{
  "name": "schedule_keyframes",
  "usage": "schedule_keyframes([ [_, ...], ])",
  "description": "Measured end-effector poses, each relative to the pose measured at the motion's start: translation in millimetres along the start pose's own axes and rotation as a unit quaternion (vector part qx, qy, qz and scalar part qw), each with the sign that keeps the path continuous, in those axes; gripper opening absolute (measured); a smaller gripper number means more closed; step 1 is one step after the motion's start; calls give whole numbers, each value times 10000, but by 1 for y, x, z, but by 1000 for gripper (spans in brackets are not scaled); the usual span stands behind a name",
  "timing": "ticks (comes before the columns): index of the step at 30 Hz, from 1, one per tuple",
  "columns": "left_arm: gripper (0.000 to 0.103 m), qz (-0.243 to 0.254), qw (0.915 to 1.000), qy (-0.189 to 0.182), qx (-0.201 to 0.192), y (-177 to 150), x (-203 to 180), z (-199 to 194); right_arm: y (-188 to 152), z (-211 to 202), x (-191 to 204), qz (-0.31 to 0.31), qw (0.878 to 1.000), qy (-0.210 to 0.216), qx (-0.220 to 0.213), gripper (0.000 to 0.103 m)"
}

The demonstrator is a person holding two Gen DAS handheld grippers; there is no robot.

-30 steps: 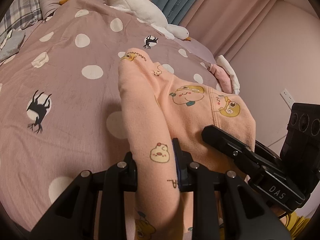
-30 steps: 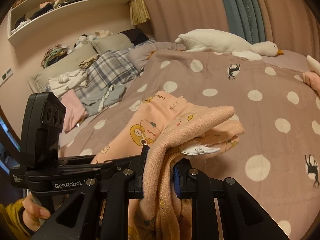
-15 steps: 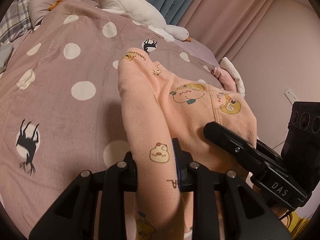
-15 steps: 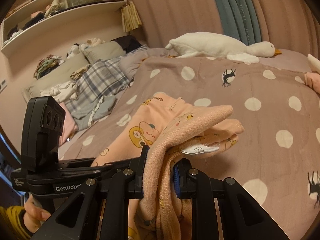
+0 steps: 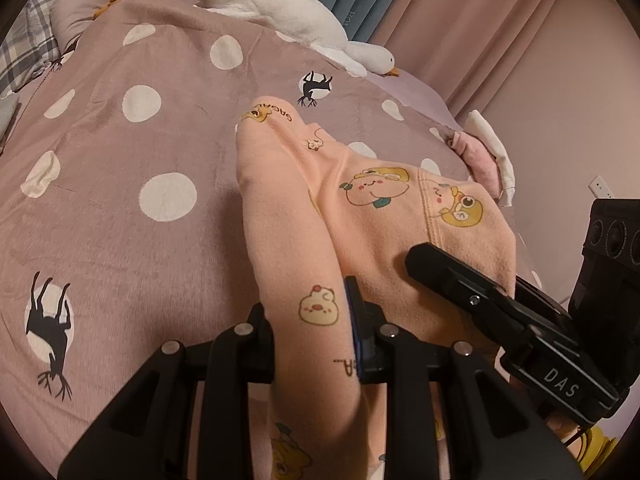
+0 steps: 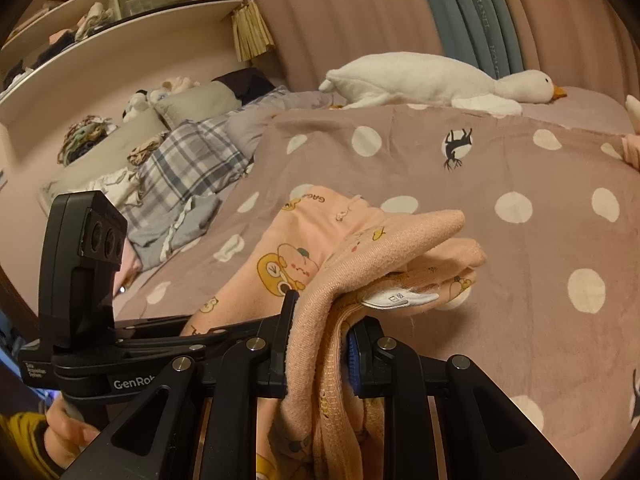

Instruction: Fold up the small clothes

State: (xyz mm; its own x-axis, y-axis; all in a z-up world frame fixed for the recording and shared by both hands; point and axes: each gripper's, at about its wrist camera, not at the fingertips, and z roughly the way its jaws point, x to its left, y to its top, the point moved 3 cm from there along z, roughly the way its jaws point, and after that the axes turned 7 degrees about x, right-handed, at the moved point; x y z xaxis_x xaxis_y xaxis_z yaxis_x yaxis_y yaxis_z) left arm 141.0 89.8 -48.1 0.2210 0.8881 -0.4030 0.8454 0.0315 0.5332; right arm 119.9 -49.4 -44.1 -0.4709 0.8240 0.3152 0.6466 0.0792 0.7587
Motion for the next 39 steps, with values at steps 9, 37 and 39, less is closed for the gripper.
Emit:
schedule_keyframes([
  [9,25,9,9999,78,74,10,7,15,5,14,-11,57,10000,-10,80,23],
  [37,25,-60,9993,205,305,14,19,45,5,41,-24,176,9994,-43,305,23],
  [39,25,-60,9992,214,331,15,21,48,5,43,-25,187,9993,-39,329,23],
])
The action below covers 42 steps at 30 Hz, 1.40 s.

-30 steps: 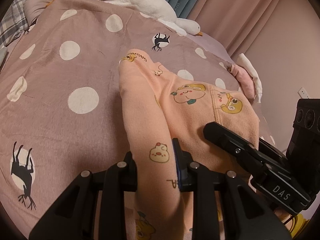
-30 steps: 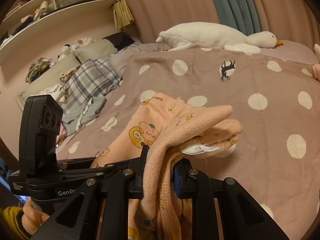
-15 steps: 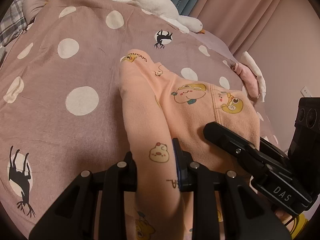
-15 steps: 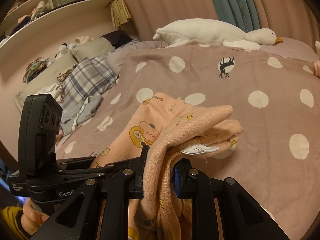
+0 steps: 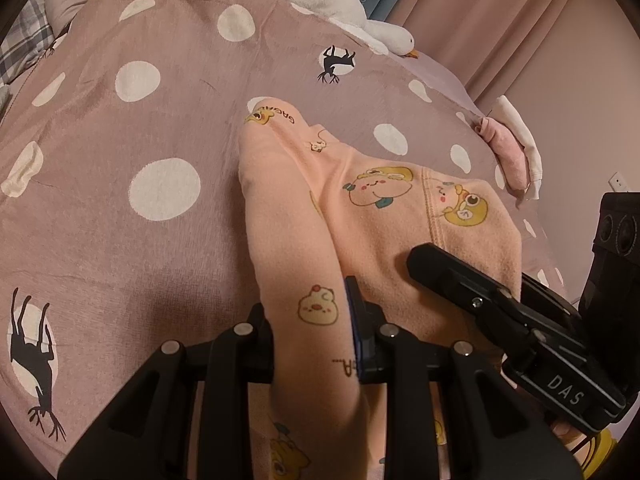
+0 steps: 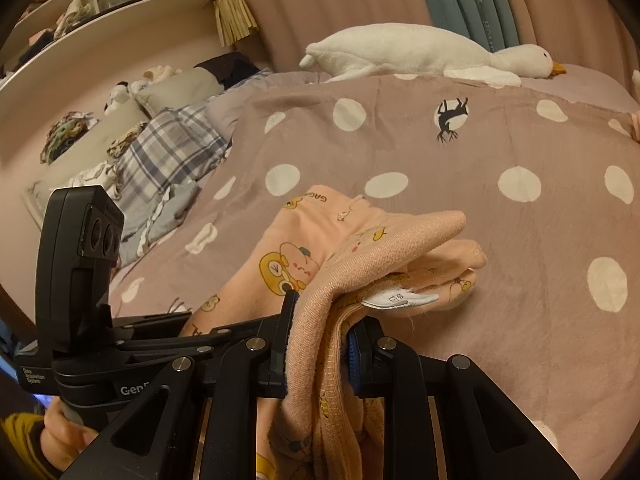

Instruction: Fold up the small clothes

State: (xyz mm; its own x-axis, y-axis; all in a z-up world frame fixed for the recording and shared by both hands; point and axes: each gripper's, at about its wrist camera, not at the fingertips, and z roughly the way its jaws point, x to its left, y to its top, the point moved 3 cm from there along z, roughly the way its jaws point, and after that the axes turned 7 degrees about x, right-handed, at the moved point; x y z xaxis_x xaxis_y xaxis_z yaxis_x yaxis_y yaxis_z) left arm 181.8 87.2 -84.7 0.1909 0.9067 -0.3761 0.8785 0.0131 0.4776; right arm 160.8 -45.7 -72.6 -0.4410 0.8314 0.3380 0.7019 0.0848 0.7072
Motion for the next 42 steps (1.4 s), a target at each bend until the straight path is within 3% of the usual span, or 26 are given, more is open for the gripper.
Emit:
schedule_keyframes([
  [42,27,-111,9989,213,411,-9,16,27,-13,24,-30,468,9975,8,520,23],
])
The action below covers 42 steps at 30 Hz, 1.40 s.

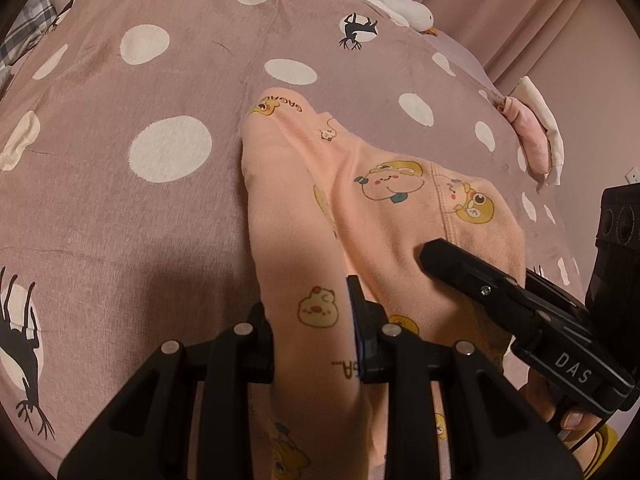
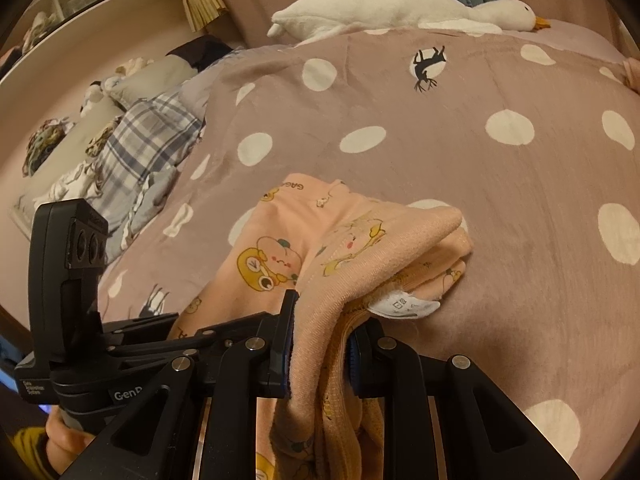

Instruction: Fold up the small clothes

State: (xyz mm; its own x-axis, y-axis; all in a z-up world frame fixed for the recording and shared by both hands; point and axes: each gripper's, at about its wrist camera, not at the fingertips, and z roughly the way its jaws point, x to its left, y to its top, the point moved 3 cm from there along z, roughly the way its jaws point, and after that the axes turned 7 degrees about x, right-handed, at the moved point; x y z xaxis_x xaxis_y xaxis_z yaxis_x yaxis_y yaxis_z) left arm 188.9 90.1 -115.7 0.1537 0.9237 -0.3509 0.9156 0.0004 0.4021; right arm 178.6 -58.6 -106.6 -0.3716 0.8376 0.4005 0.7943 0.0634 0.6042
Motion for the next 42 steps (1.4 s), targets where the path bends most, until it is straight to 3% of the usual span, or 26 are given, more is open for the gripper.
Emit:
schedule_keyframes([
  [33,30,-26,10000,68,60,-3,4,3,-6,4,-24,408,9989,-122,199,23],
  [42,37,-70,9998,169,102,-3,8,4,-9,7,-32,572,9979,-169,264,23],
])
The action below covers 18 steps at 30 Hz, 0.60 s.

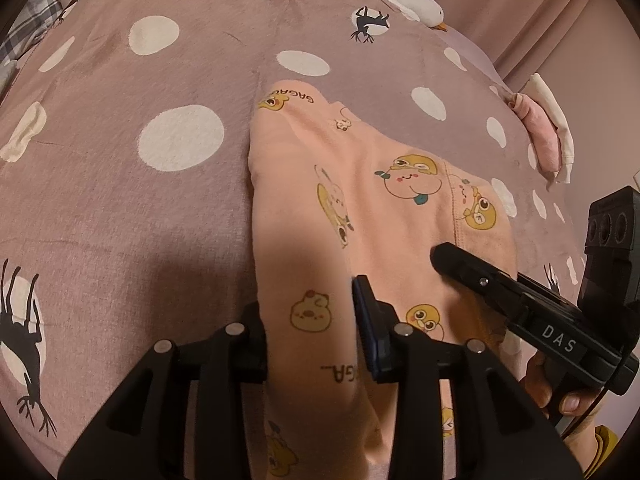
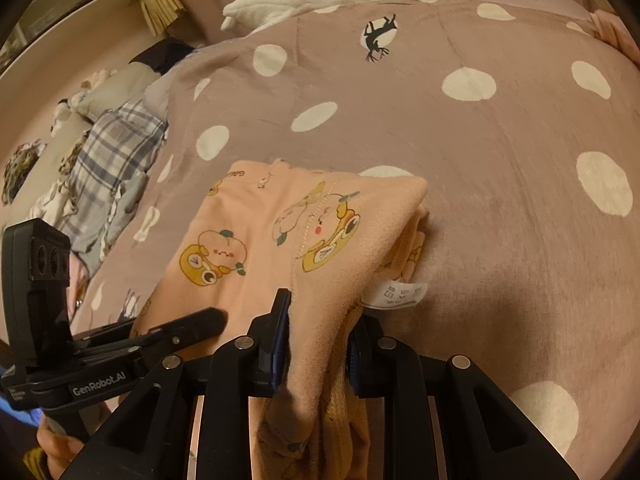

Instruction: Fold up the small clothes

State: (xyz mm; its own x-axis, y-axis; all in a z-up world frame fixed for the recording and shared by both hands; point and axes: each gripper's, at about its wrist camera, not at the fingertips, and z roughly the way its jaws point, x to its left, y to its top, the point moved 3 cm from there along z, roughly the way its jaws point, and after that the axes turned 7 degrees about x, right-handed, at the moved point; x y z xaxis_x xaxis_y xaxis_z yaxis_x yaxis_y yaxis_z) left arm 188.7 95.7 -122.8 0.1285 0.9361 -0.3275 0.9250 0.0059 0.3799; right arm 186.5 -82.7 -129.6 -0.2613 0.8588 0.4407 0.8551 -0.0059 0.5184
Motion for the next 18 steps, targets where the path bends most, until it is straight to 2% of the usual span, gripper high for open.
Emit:
schedule_keyframes([
  [18,47,-81,9998,148,45,0,4,0,-2,-1,-5,50,10000,-35,29,24],
])
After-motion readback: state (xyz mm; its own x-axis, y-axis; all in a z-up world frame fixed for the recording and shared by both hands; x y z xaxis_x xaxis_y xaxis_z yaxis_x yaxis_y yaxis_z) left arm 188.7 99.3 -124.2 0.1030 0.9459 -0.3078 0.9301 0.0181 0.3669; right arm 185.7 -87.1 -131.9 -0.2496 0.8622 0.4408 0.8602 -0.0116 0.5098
